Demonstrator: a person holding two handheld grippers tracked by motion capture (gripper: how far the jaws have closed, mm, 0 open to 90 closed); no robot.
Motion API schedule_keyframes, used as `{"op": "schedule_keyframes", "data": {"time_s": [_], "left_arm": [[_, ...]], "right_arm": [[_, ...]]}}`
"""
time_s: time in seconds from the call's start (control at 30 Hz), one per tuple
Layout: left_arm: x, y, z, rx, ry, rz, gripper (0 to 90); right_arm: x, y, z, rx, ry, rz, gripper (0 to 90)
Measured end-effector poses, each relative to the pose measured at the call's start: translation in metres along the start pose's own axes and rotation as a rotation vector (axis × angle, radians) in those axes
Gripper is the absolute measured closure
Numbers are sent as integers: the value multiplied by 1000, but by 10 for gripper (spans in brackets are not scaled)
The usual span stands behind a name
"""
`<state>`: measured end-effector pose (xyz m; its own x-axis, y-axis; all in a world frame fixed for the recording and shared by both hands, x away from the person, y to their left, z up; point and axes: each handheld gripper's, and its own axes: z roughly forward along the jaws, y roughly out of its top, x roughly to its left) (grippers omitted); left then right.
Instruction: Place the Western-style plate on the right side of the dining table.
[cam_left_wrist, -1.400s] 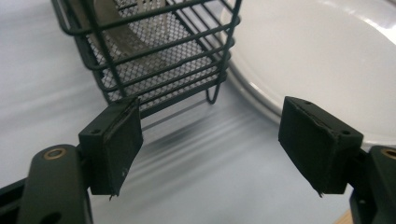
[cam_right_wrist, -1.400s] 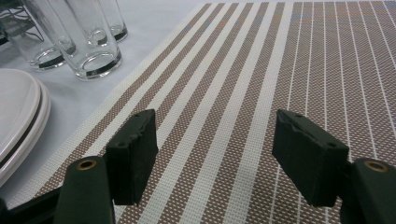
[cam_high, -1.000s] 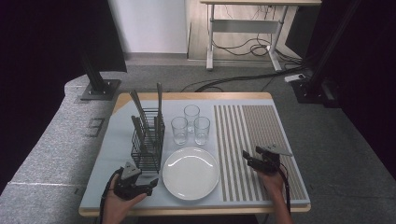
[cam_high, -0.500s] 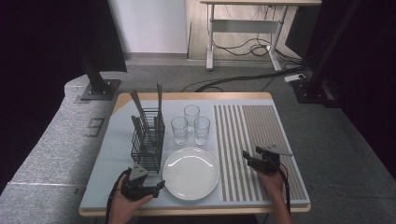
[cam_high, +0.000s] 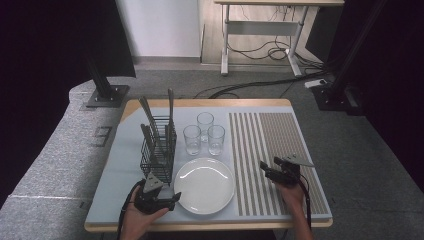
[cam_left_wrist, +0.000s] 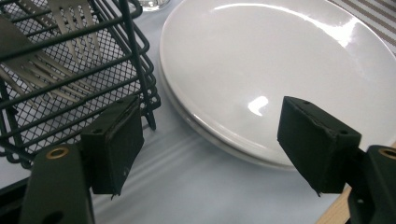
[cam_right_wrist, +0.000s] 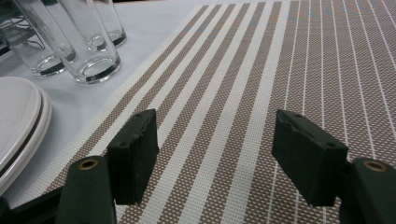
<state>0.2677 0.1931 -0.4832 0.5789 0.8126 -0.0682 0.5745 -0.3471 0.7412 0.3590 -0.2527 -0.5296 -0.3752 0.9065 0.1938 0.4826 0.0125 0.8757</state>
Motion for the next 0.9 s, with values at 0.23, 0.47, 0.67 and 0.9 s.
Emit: {"op": "schedule_keyframes", "data": {"time_s": [0.23,0.47,0.67,0.9], "left_arm": [[2,8,4,3,-3,-17,229],[-1,11,7,-2,20,-17,227],[-5,7,2,-2,3,-20,229],[-11,10,9,5,-9,-4,229]], "right_arm": [[-2,0,0,0,11,22,316],[-3,0,0,0,12,25,316],[-3,0,0,-2,9,24,316],[-3,0,-1,-3,10,25,316]]}}
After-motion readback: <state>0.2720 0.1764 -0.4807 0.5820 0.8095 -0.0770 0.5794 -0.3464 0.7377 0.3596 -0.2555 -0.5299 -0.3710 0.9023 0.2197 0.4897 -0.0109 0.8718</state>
